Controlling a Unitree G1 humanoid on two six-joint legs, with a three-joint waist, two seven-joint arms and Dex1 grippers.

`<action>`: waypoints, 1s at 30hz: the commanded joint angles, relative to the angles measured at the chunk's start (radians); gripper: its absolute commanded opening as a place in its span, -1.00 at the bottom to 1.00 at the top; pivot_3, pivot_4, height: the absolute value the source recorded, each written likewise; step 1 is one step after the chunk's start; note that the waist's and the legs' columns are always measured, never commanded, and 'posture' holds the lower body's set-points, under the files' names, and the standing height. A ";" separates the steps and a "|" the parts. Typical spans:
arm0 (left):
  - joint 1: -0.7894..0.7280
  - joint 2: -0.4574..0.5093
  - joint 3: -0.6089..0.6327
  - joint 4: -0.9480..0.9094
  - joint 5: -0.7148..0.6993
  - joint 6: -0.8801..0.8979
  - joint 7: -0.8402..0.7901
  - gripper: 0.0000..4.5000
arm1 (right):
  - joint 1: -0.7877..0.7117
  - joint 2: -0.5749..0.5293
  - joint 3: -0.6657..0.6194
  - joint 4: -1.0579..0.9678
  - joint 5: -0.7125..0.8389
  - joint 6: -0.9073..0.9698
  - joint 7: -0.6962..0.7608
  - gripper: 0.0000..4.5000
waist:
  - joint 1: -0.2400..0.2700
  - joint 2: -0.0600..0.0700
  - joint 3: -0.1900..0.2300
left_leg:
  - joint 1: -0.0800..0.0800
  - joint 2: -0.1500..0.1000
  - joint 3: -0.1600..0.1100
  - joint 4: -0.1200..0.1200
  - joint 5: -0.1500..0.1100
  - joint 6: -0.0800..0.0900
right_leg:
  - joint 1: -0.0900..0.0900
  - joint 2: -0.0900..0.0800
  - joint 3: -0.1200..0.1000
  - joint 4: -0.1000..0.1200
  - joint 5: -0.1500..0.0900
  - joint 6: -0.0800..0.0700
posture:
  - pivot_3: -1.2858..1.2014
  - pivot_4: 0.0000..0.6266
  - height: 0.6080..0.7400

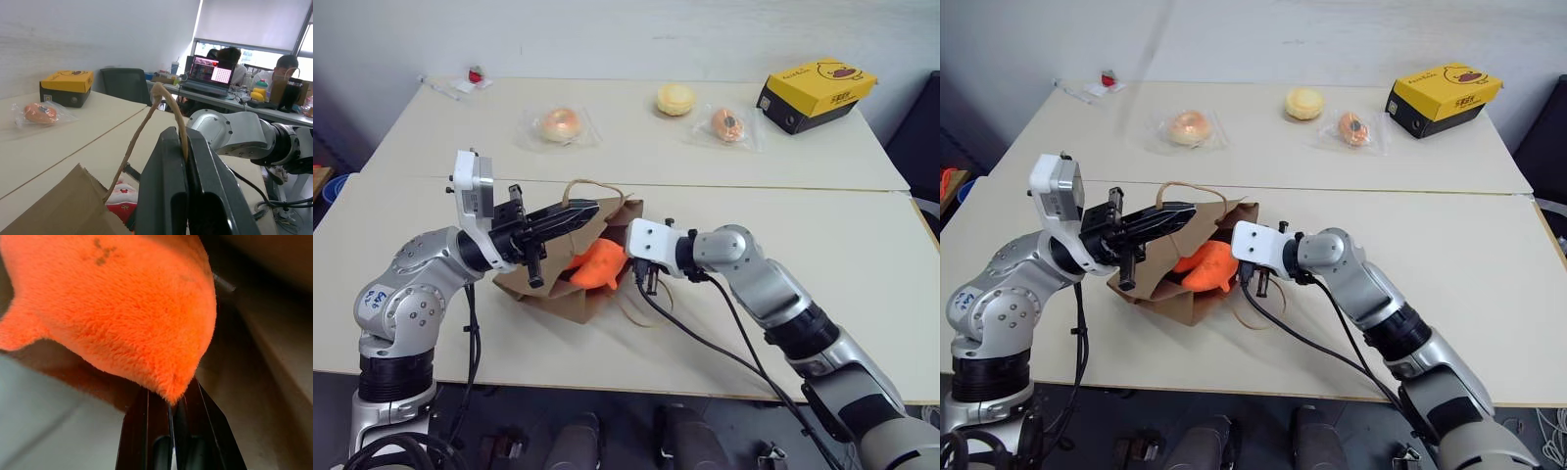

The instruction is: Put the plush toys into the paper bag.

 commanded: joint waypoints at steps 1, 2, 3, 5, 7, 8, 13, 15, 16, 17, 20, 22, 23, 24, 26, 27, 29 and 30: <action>-0.012 -0.002 0.000 -0.013 -0.007 -0.016 -0.009 -1.00 | -0.069 0.060 0.018 0.042 -0.032 -0.004 -0.010 -0.99 | -0.007 0.000 0.000 | 0.000 0.000 0.000 0.000 0.000 0.000 | 0.000 0.000 0.000 0.000 0.000 0.000 | 0.03 -0.52 1.00; -0.012 -0.004 -0.001 -0.013 -0.005 -0.017 -0.009 -1.00 | -0.080 0.081 0.022 0.060 -0.042 -0.004 -0.019 -0.99 | -0.010 0.000 0.000 | 0.000 0.000 0.000 0.000 0.000 0.000 | 0.000 0.000 0.000 0.001 0.000 0.000 | 0.03 -0.52 1.00; -0.012 -0.005 -0.002 -0.013 -0.004 -0.018 -0.009 -1.00 | -0.088 0.100 0.027 0.073 -0.051 0.001 -0.027 -0.99 | -0.016 0.000 0.000 | 0.000 0.000 0.000 -0.001 0.000 0.000 | -0.001 0.000 0.000 0.001 0.000 0.000 | 0.03 -0.52 1.00; -0.008 -0.008 -0.003 -0.013 0.003 -0.025 -0.009 -1.00 | -0.090 0.148 0.021 0.079 -0.059 0.051 -0.060 -0.99 | -0.022 0.000 0.000 | 0.000 0.000 -0.001 -0.001 0.000 -0.001 | -0.001 0.000 -0.001 0.002 0.000 0.000 | 0.03 -0.52 1.00; -0.001 -0.010 0.000 -0.013 0.009 -0.034 -0.009 -1.00 | -0.077 0.166 0.015 0.065 -0.051 0.080 -0.054 -0.89 | -0.024 0.000 0.000 | 0.000 0.000 -0.001 -0.001 0.000 -0.001 | -0.001 0.000 -0.001 0.003 0.000 0.000 | 0.03 -0.52 1.00; 0.003 -0.011 0.000 -0.015 0.011 -0.037 -0.008 -1.00 | -0.068 0.166 0.014 0.056 -0.047 0.085 -0.047 -0.78 | -0.024 0.000 0.000 | 0.000 0.000 0.000 -0.001 0.000 -0.001 | -0.001 0.000 -0.001 0.004 0.000 0.000 | 0.03 -0.52 1.00; 0.016 -0.016 0.004 -0.019 0.014 -0.051 -0.003 -1.00 | -0.038 0.169 -0.022 0.020 -0.027 0.062 -0.054 -0.09 | -0.022 0.000 0.000 | 0.000 0.000 0.000 -0.001 0.000 -0.001 | -0.002 0.000 0.000 0.005 0.000 0.000 | 0.03 -0.52 1.00; 0.025 -0.014 0.006 -0.024 0.013 -0.056 -0.003 -1.00 | -0.016 0.149 -0.069 -0.025 0.022 0.050 -0.028 0.25 | -0.022 0.000 0.000 | 0.000 0.000 0.000 -0.001 0.000 -0.001 | -0.002 0.000 0.000 0.005 0.000 0.000 | 0.03 -0.52 1.00; 0.031 -0.013 0.008 -0.027 0.012 -0.057 -0.002 -1.00 | 0.000 0.135 -0.094 -0.052 0.049 0.048 -0.009 0.39 | -0.021 0.000 0.000 | 0.000 0.000 0.000 -0.001 0.000 -0.001 | -0.002 0.000 0.000 0.005 0.000 0.000 | 0.03 -0.52 1.00; 0.035 -0.010 0.011 -0.028 0.011 -0.059 -0.003 -1.00 | 0.020 0.122 -0.129 -0.080 0.088 0.030 0.012 0.54 | -0.021 0.000 0.000 | 0.000 0.000 0.000 -0.001 0.000 -0.001 | -0.002 0.000 0.000 0.005 0.000 0.000 | 0.03 -0.52 1.00; 0.047 0.001 0.021 -0.028 0.011 -0.063 -0.008 -1.00 | 0.083 0.058 -0.218 -0.172 0.217 0.010 0.114 0.99 | -0.019 0.000 0.000 | 0.000 -0.001 -0.001 -0.001 0.000 0.000 | -0.001 -0.001 -0.001 0.005 0.000 0.000 | 0.03 -0.52 1.00; 0.051 0.004 0.024 -0.028 0.011 -0.065 -0.010 -1.00 | 0.109 0.029 -0.249 -0.197 0.259 -0.019 0.147 0.99 | -0.020 0.000 0.000 | 0.000 0.000 -0.001 -0.001 0.000 0.000 | 0.000 0.000 0.000 0.004 0.000 0.000 | 0.03 -0.52 1.00; 0.054 0.005 0.026 -0.029 0.011 -0.065 -0.011 -1.00 | 0.142 -0.006 -0.284 -0.212 0.298 -0.044 0.188 0.99 | -0.020 0.000 0.000 | 0.000 0.000 -0.001 -0.001 0.000 0.000 | 0.000 0.000 -0.001 0.003 0.000 0.000 | 0.03 -0.52 1.00; 0.057 0.006 0.028 -0.031 0.011 -0.066 -0.013 -1.00 | 0.180 -0.050 -0.324 -0.215 0.324 -0.074 0.223 0.99 | -0.020 0.000 0.000 | 0.000 0.000 -0.001 -0.001 0.000 0.000 | 0.000 0.000 -0.001 0.003 0.000 0.000 | 0.03 -0.52 1.00; 0.062 0.007 0.030 -0.034 0.011 -0.067 -0.013 -1.00 | 0.237 -0.112 -0.395 -0.206 0.367 -0.111 0.258 0.99 | -0.018 0.000 0.000 | 0.000 0.000 -0.001 -0.002 0.000 0.000 | 0.001 0.000 -0.001 0.001 0.000 0.000 | 0.03 -0.52 1.00; 0.063 0.007 0.029 -0.035 0.012 -0.068 -0.013 -1.00 | 0.250 -0.132 -0.417 -0.191 0.373 -0.114 0.252 0.99 | -0.017 0.000 0.000 | 0.001 0.000 -0.001 -0.002 0.000 0.000 | 0.001 0.000 -0.001 0.000 0.000 0.000 | 0.03 -0.52 1.00; 0.063 0.006 0.027 -0.035 0.013 -0.069 -0.013 -1.00 | 0.271 -0.178 -0.446 -0.142 0.362 -0.153 0.254 0.99 | -0.017 0.000 0.000 | 0.001 0.000 0.000 -0.002 0.000 0.000 | 0.002 -0.001 0.000 0.000 0.000 0.000 | 0.03 -0.52 1.00; 0.062 0.006 0.026 -0.034 0.014 -0.070 -0.014 -1.00 | 0.276 -0.199 -0.451 -0.112 0.340 -0.175 0.249 0.99 | -0.019 0.000 0.000 | 0.001 0.000 0.000 -0.001 0.000 0.000 | 0.002 -0.001 0.000 -0.001 0.000 0.000 | 0.03 -0.52 1.00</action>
